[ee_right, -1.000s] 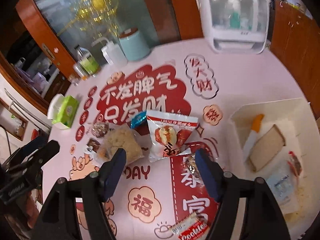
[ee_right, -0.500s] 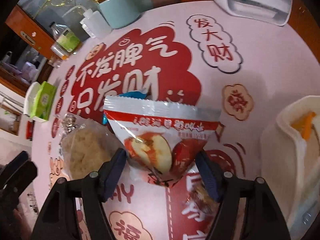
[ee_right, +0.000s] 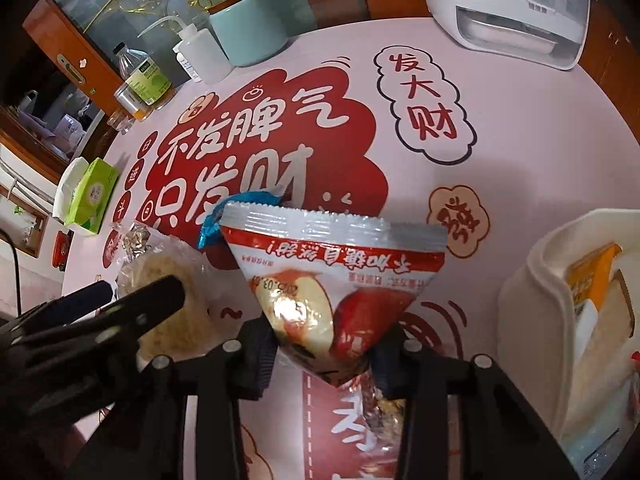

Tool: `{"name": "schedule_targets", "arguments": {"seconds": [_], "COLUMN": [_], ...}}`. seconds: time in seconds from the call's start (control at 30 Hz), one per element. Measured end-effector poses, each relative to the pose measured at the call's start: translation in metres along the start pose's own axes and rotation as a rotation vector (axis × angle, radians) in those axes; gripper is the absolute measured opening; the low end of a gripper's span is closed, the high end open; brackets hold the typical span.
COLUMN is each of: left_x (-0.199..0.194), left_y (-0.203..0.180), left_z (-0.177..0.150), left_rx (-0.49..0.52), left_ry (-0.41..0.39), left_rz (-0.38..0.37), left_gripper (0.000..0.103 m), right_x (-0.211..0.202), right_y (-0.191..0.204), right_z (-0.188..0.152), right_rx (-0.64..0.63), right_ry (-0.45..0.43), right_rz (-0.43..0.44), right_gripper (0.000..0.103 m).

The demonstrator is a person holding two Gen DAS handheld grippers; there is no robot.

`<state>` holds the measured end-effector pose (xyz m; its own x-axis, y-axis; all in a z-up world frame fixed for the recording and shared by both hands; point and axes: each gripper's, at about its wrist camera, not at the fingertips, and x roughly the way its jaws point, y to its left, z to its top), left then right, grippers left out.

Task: Organize snacks
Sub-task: 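Grasp the clear bag of crumbly snack with the left tool while the right tool grasps the apple-print bag, then carry both bags over the white tray and release them inside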

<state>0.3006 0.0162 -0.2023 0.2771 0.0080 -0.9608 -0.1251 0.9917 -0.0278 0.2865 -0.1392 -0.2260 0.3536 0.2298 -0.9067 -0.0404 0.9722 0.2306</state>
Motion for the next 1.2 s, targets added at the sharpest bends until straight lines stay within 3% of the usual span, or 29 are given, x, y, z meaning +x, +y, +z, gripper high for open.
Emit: {"name": "schedule_targets", "arguments": {"seconds": [0.07,0.13,0.17,0.23,0.33,0.67,0.87,1.03,1.2], "left_x": [0.008,0.013,0.016,0.013,0.002,-0.081,-0.152,-0.199,-0.237], "left_y": [0.0,0.003,0.004,0.003,0.002,0.032,0.05,0.047,0.025], "left_z": [0.0,-0.001,-0.002,-0.004,-0.011,-0.038,-0.06,-0.077,-0.086], "left_rx": [-0.021,-0.032,-0.038,-0.019,0.003,0.009,0.055,0.11,0.204], "left_ry": [0.024,0.047,0.063,0.05,0.017,-0.136,-0.285,-0.376,-0.455], "left_rz": [0.028,0.02,-0.004,-0.001,-0.019,-0.128,-0.118,-0.119,-0.148], "left_gripper": [0.087,0.068,0.064,0.05,0.042,0.04,0.04,0.04,0.04], "right_x": [-0.001,-0.003,-0.003,-0.004,-0.008,-0.055,-0.113,-0.157,-0.201], "right_y": [-0.001,-0.001,-0.002,-0.002,-0.004,0.003,0.016,0.026,0.028], "right_z": [-0.002,-0.004,-0.004,-0.005,-0.005,-0.011,-0.027,-0.049,-0.072], "right_rx": [-0.005,-0.012,-0.011,-0.011,-0.01,-0.029,-0.056,-0.086,-0.135], "right_ry": [-0.002,-0.002,-0.004,-0.003,-0.009,-0.081,-0.184,-0.249,-0.352], "right_rz": [0.006,0.014,0.019,0.028,0.043,0.114,0.158,0.176,0.129], "right_gripper": [0.039,0.039,0.039,0.039,0.038,0.037,0.037,0.037,0.037]}}
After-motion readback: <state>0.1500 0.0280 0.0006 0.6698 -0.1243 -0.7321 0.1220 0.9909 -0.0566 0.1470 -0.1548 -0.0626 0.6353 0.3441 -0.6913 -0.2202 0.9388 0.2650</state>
